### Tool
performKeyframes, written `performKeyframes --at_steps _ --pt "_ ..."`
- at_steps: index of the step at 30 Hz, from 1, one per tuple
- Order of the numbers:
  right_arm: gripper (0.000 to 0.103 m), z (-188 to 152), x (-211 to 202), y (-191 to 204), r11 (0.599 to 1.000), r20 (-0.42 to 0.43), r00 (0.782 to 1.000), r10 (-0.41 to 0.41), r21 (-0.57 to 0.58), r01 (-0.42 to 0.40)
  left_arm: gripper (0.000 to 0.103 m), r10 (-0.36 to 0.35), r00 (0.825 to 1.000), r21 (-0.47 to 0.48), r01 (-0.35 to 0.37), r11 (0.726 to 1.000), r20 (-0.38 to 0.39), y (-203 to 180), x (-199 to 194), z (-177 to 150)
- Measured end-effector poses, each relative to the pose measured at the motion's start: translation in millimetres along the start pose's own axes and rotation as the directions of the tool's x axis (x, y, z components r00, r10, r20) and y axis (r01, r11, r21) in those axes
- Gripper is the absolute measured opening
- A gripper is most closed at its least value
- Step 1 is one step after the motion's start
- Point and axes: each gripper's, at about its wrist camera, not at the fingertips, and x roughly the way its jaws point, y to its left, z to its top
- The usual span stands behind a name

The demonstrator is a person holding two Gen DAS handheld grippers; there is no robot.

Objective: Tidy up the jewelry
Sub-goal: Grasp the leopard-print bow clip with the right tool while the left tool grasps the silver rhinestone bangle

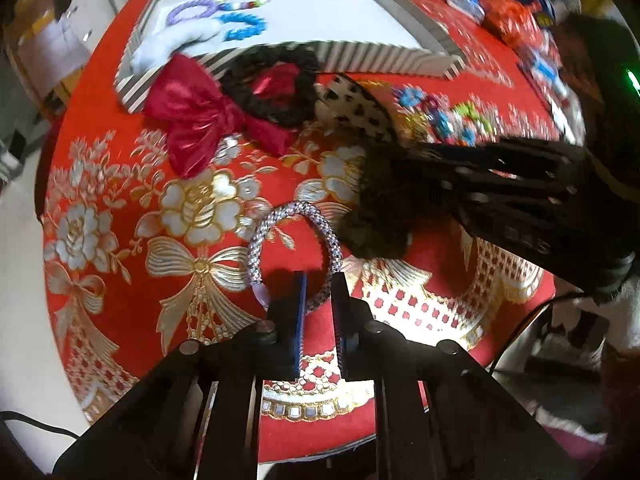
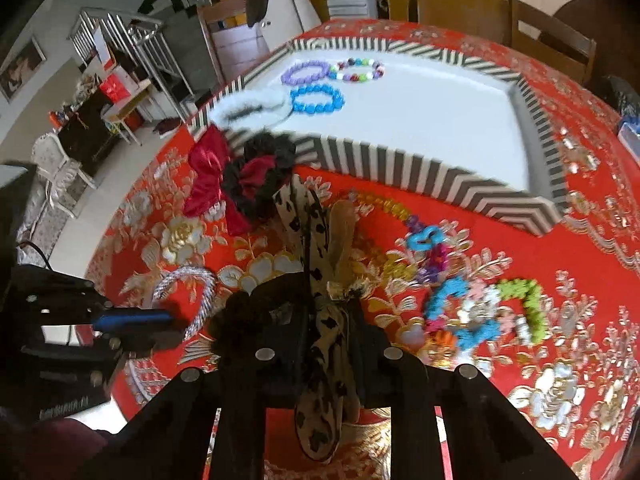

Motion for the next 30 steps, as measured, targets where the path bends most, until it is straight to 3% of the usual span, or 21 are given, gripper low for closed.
performKeyframes --at_steps 9,13,15,16,17,22,24,28,30 --pt "0.018 20.3 -51.7 -14.1 0.998 0.103 0.995 0.015 0.061 -0.022 0.003 -0.028 0.991 -0.043 0.034 0.999 0.132 18.6 -42.3 8.6" --pt "0.018 23.1 -60.7 -16.6 0.997 0.113 0.993 0.020 0.072 -0.029 0.004 -0.028 0.994 -0.012 0.030 0.999 0.107 11.4 -43.0 7.4" --pt "0.018 23.2 -61.1 -17.1 0.996 0.112 0.993 0.025 0.078 -0.034 0.017 -0.012 0.996 0.009 0.011 1.000 0.086 4.5 -37.4 3.1" --pt "0.018 22.7 -60.3 -17.5 0.996 0.110 0.994 0.028 0.083 -0.038 0.040 -0.004 0.997 0.023 0.002 1.000 0.074 0.0 -32.4 2.0" --pt "0.018 21.9 -59.7 -17.9 0.995 0.109 0.994 0.031 0.087 -0.040 0.049 0.011 0.998 0.038 -0.013 0.999 0.060 -4.2 -28.1 0.4" --pt "0.018 16.7 -58.8 -19.2 0.993 0.106 0.994 0.039 0.104 -0.050 0.049 0.135 0.991 0.092 -0.136 0.986 0.024 -19.2 -9.5 -4.8" --pt "0.018 15.8 -60.0 -21.7 0.992 0.110 0.993 0.037 0.113 -0.050 0.048 0.157 0.987 0.116 -0.159 0.980 0.019 -23.6 -2.7 -4.1" --pt "0.018 17.7 -69.2 -27.5 0.990 0.134 0.990 0.032 0.130 -0.049 0.009 0.144 0.989 0.118 -0.145 0.982 0.020 -23.2 6.6 -4.0" --pt "0.018 19.0 -76.4 -30.5 0.990 0.149 0.989 0.024 0.134 -0.044 0.006 0.110 0.994 0.092 -0.111 0.990 0.014 -17.5 8.6 -2.4"
